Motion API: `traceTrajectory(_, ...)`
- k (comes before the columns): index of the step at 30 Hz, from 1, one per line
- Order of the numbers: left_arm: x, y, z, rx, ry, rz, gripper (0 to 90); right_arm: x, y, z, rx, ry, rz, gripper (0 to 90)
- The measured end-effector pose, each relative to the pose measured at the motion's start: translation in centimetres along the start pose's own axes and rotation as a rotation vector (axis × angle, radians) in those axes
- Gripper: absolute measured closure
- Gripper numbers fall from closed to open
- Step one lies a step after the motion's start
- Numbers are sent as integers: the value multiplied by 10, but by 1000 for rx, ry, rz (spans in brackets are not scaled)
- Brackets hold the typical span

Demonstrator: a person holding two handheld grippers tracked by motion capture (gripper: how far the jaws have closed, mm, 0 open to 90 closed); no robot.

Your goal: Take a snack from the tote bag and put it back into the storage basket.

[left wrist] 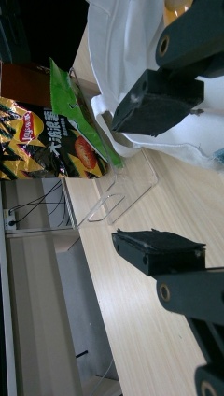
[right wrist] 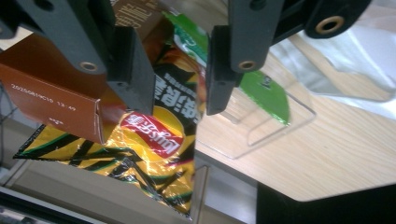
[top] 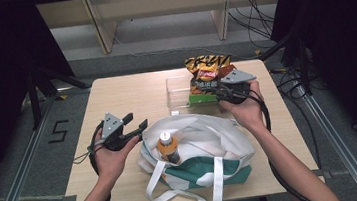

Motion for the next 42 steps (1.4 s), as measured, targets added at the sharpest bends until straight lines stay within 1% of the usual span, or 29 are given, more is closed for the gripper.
traceTrajectory(1,0,0,0,-3,2,-2,398,1,0,0,-4,12,3,603)
traceTrajectory(4,1,0,0,-4,2,0,399,7,-1,-2,-18,5,28,572)
traceTrajectory(6,1,0,-1,-2,3,0,398,10,0,-4,-24,19,37,546)
traceTrajectory(8,2,-1,-1,-5,3,3,399,15,0,-5,-53,16,51,519)
traceTrajectory(9,2,-2,-2,-1,7,2,399,17,1,-5,-49,34,54,505)
traceTrajectory(10,3,-3,-2,-2,4,3,399,20,-1,-6,-79,34,62,492)
traceTrajectory(11,3,-3,-2,-2,7,3,399,22,1,-6,-61,46,62,483)
traceTrajectory(13,3,-3,-2,-2,10,3,399,26,0,-6,-89,59,71,468)
traceTrajectory(15,4,-4,-2,2,13,5,399,30,0,-7,-95,67,77,458)
traceTrajectory(17,4,-5,-3,4,11,3,399,34,4,-7,-82,71,63,454)
traceTrajectory(19,4,-6,-3,7,12,5,399,37,5,-9,-112,68,66,446)
traceTrajectory(22,3,-6,-3,6,9,5,399,41,8,-10,-118,81,57,441)
traceTrajectory(23,3,-6,-3,7,10,4,399,43,9,-11,-115,69,64,437)
traceTrajectory(24,3,-5,-2,7,13,4,399,44,9,-12,-134,60,67,435)
traceTrajectory(25,2,-5,-2,8,16,3,399,47,9,-13,-136,63,54,434)
traceTrajectory(26,3,-5,-1,8,18,3,398,48,10,-14,-148,66,56,432)
traceTrajectory(27,3,-5,0,6,21,4,398,48,11,-14,-137,71,59,431)
traceTrajectory(28,3,-4,1,5,20,4,398,50,14,-14,-130,81,46,430)
traceTrajectory(29,4,-4,1,6,20,5,398,51,11,-15,-169,70,62,421)
traceTrajectory(31,4,-3,1,6,18,5,397,53,12,-18,-183,66,59,399)
traceTrajectory(32,3,-3,1,6,15,5,397,54,13,-20,-178,62,50,393)
traceTrajectory(33,3,-3,1,6,16,5,397,55,13,-22,-185,52,58,393)
traceTrajectory(34,2,-4,1,5,17,7,396,56,14,-24,-179,51,59,393)
traceTrajectory(36,2,-4,2,4,16,8,395,58,14,-28,-190,55,47,393)
traceTrajectory(37,2,-3,2,3,16,9,393,59,14,-29,-199,51,53,394)
traceTrajectory(38,1,-3,3,6,14,10,390,59,15,-30,-193,63,47,394)
traceTrajectory(39,1,-3,3,10,15,8,387,60,17,-32,-178,39,64,394)
traceTrajectory(41,1,-2,3,6,11,6,380,63,18,-35,-192,40,49,394)
traceTrajectory(42,-1,-1,3,9,17,2,379,65,18,-37,-200,35,53,394)
Point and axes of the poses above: each handheld gripper's, and its own axes: x roughly backward along the jaws, z roughly out of its top, y roughly to its right, the point moved 3 cm from there along -x, roughly forward along the jaws, and after that the axes turned 10 degrees about -x, right-handed, at the moved point
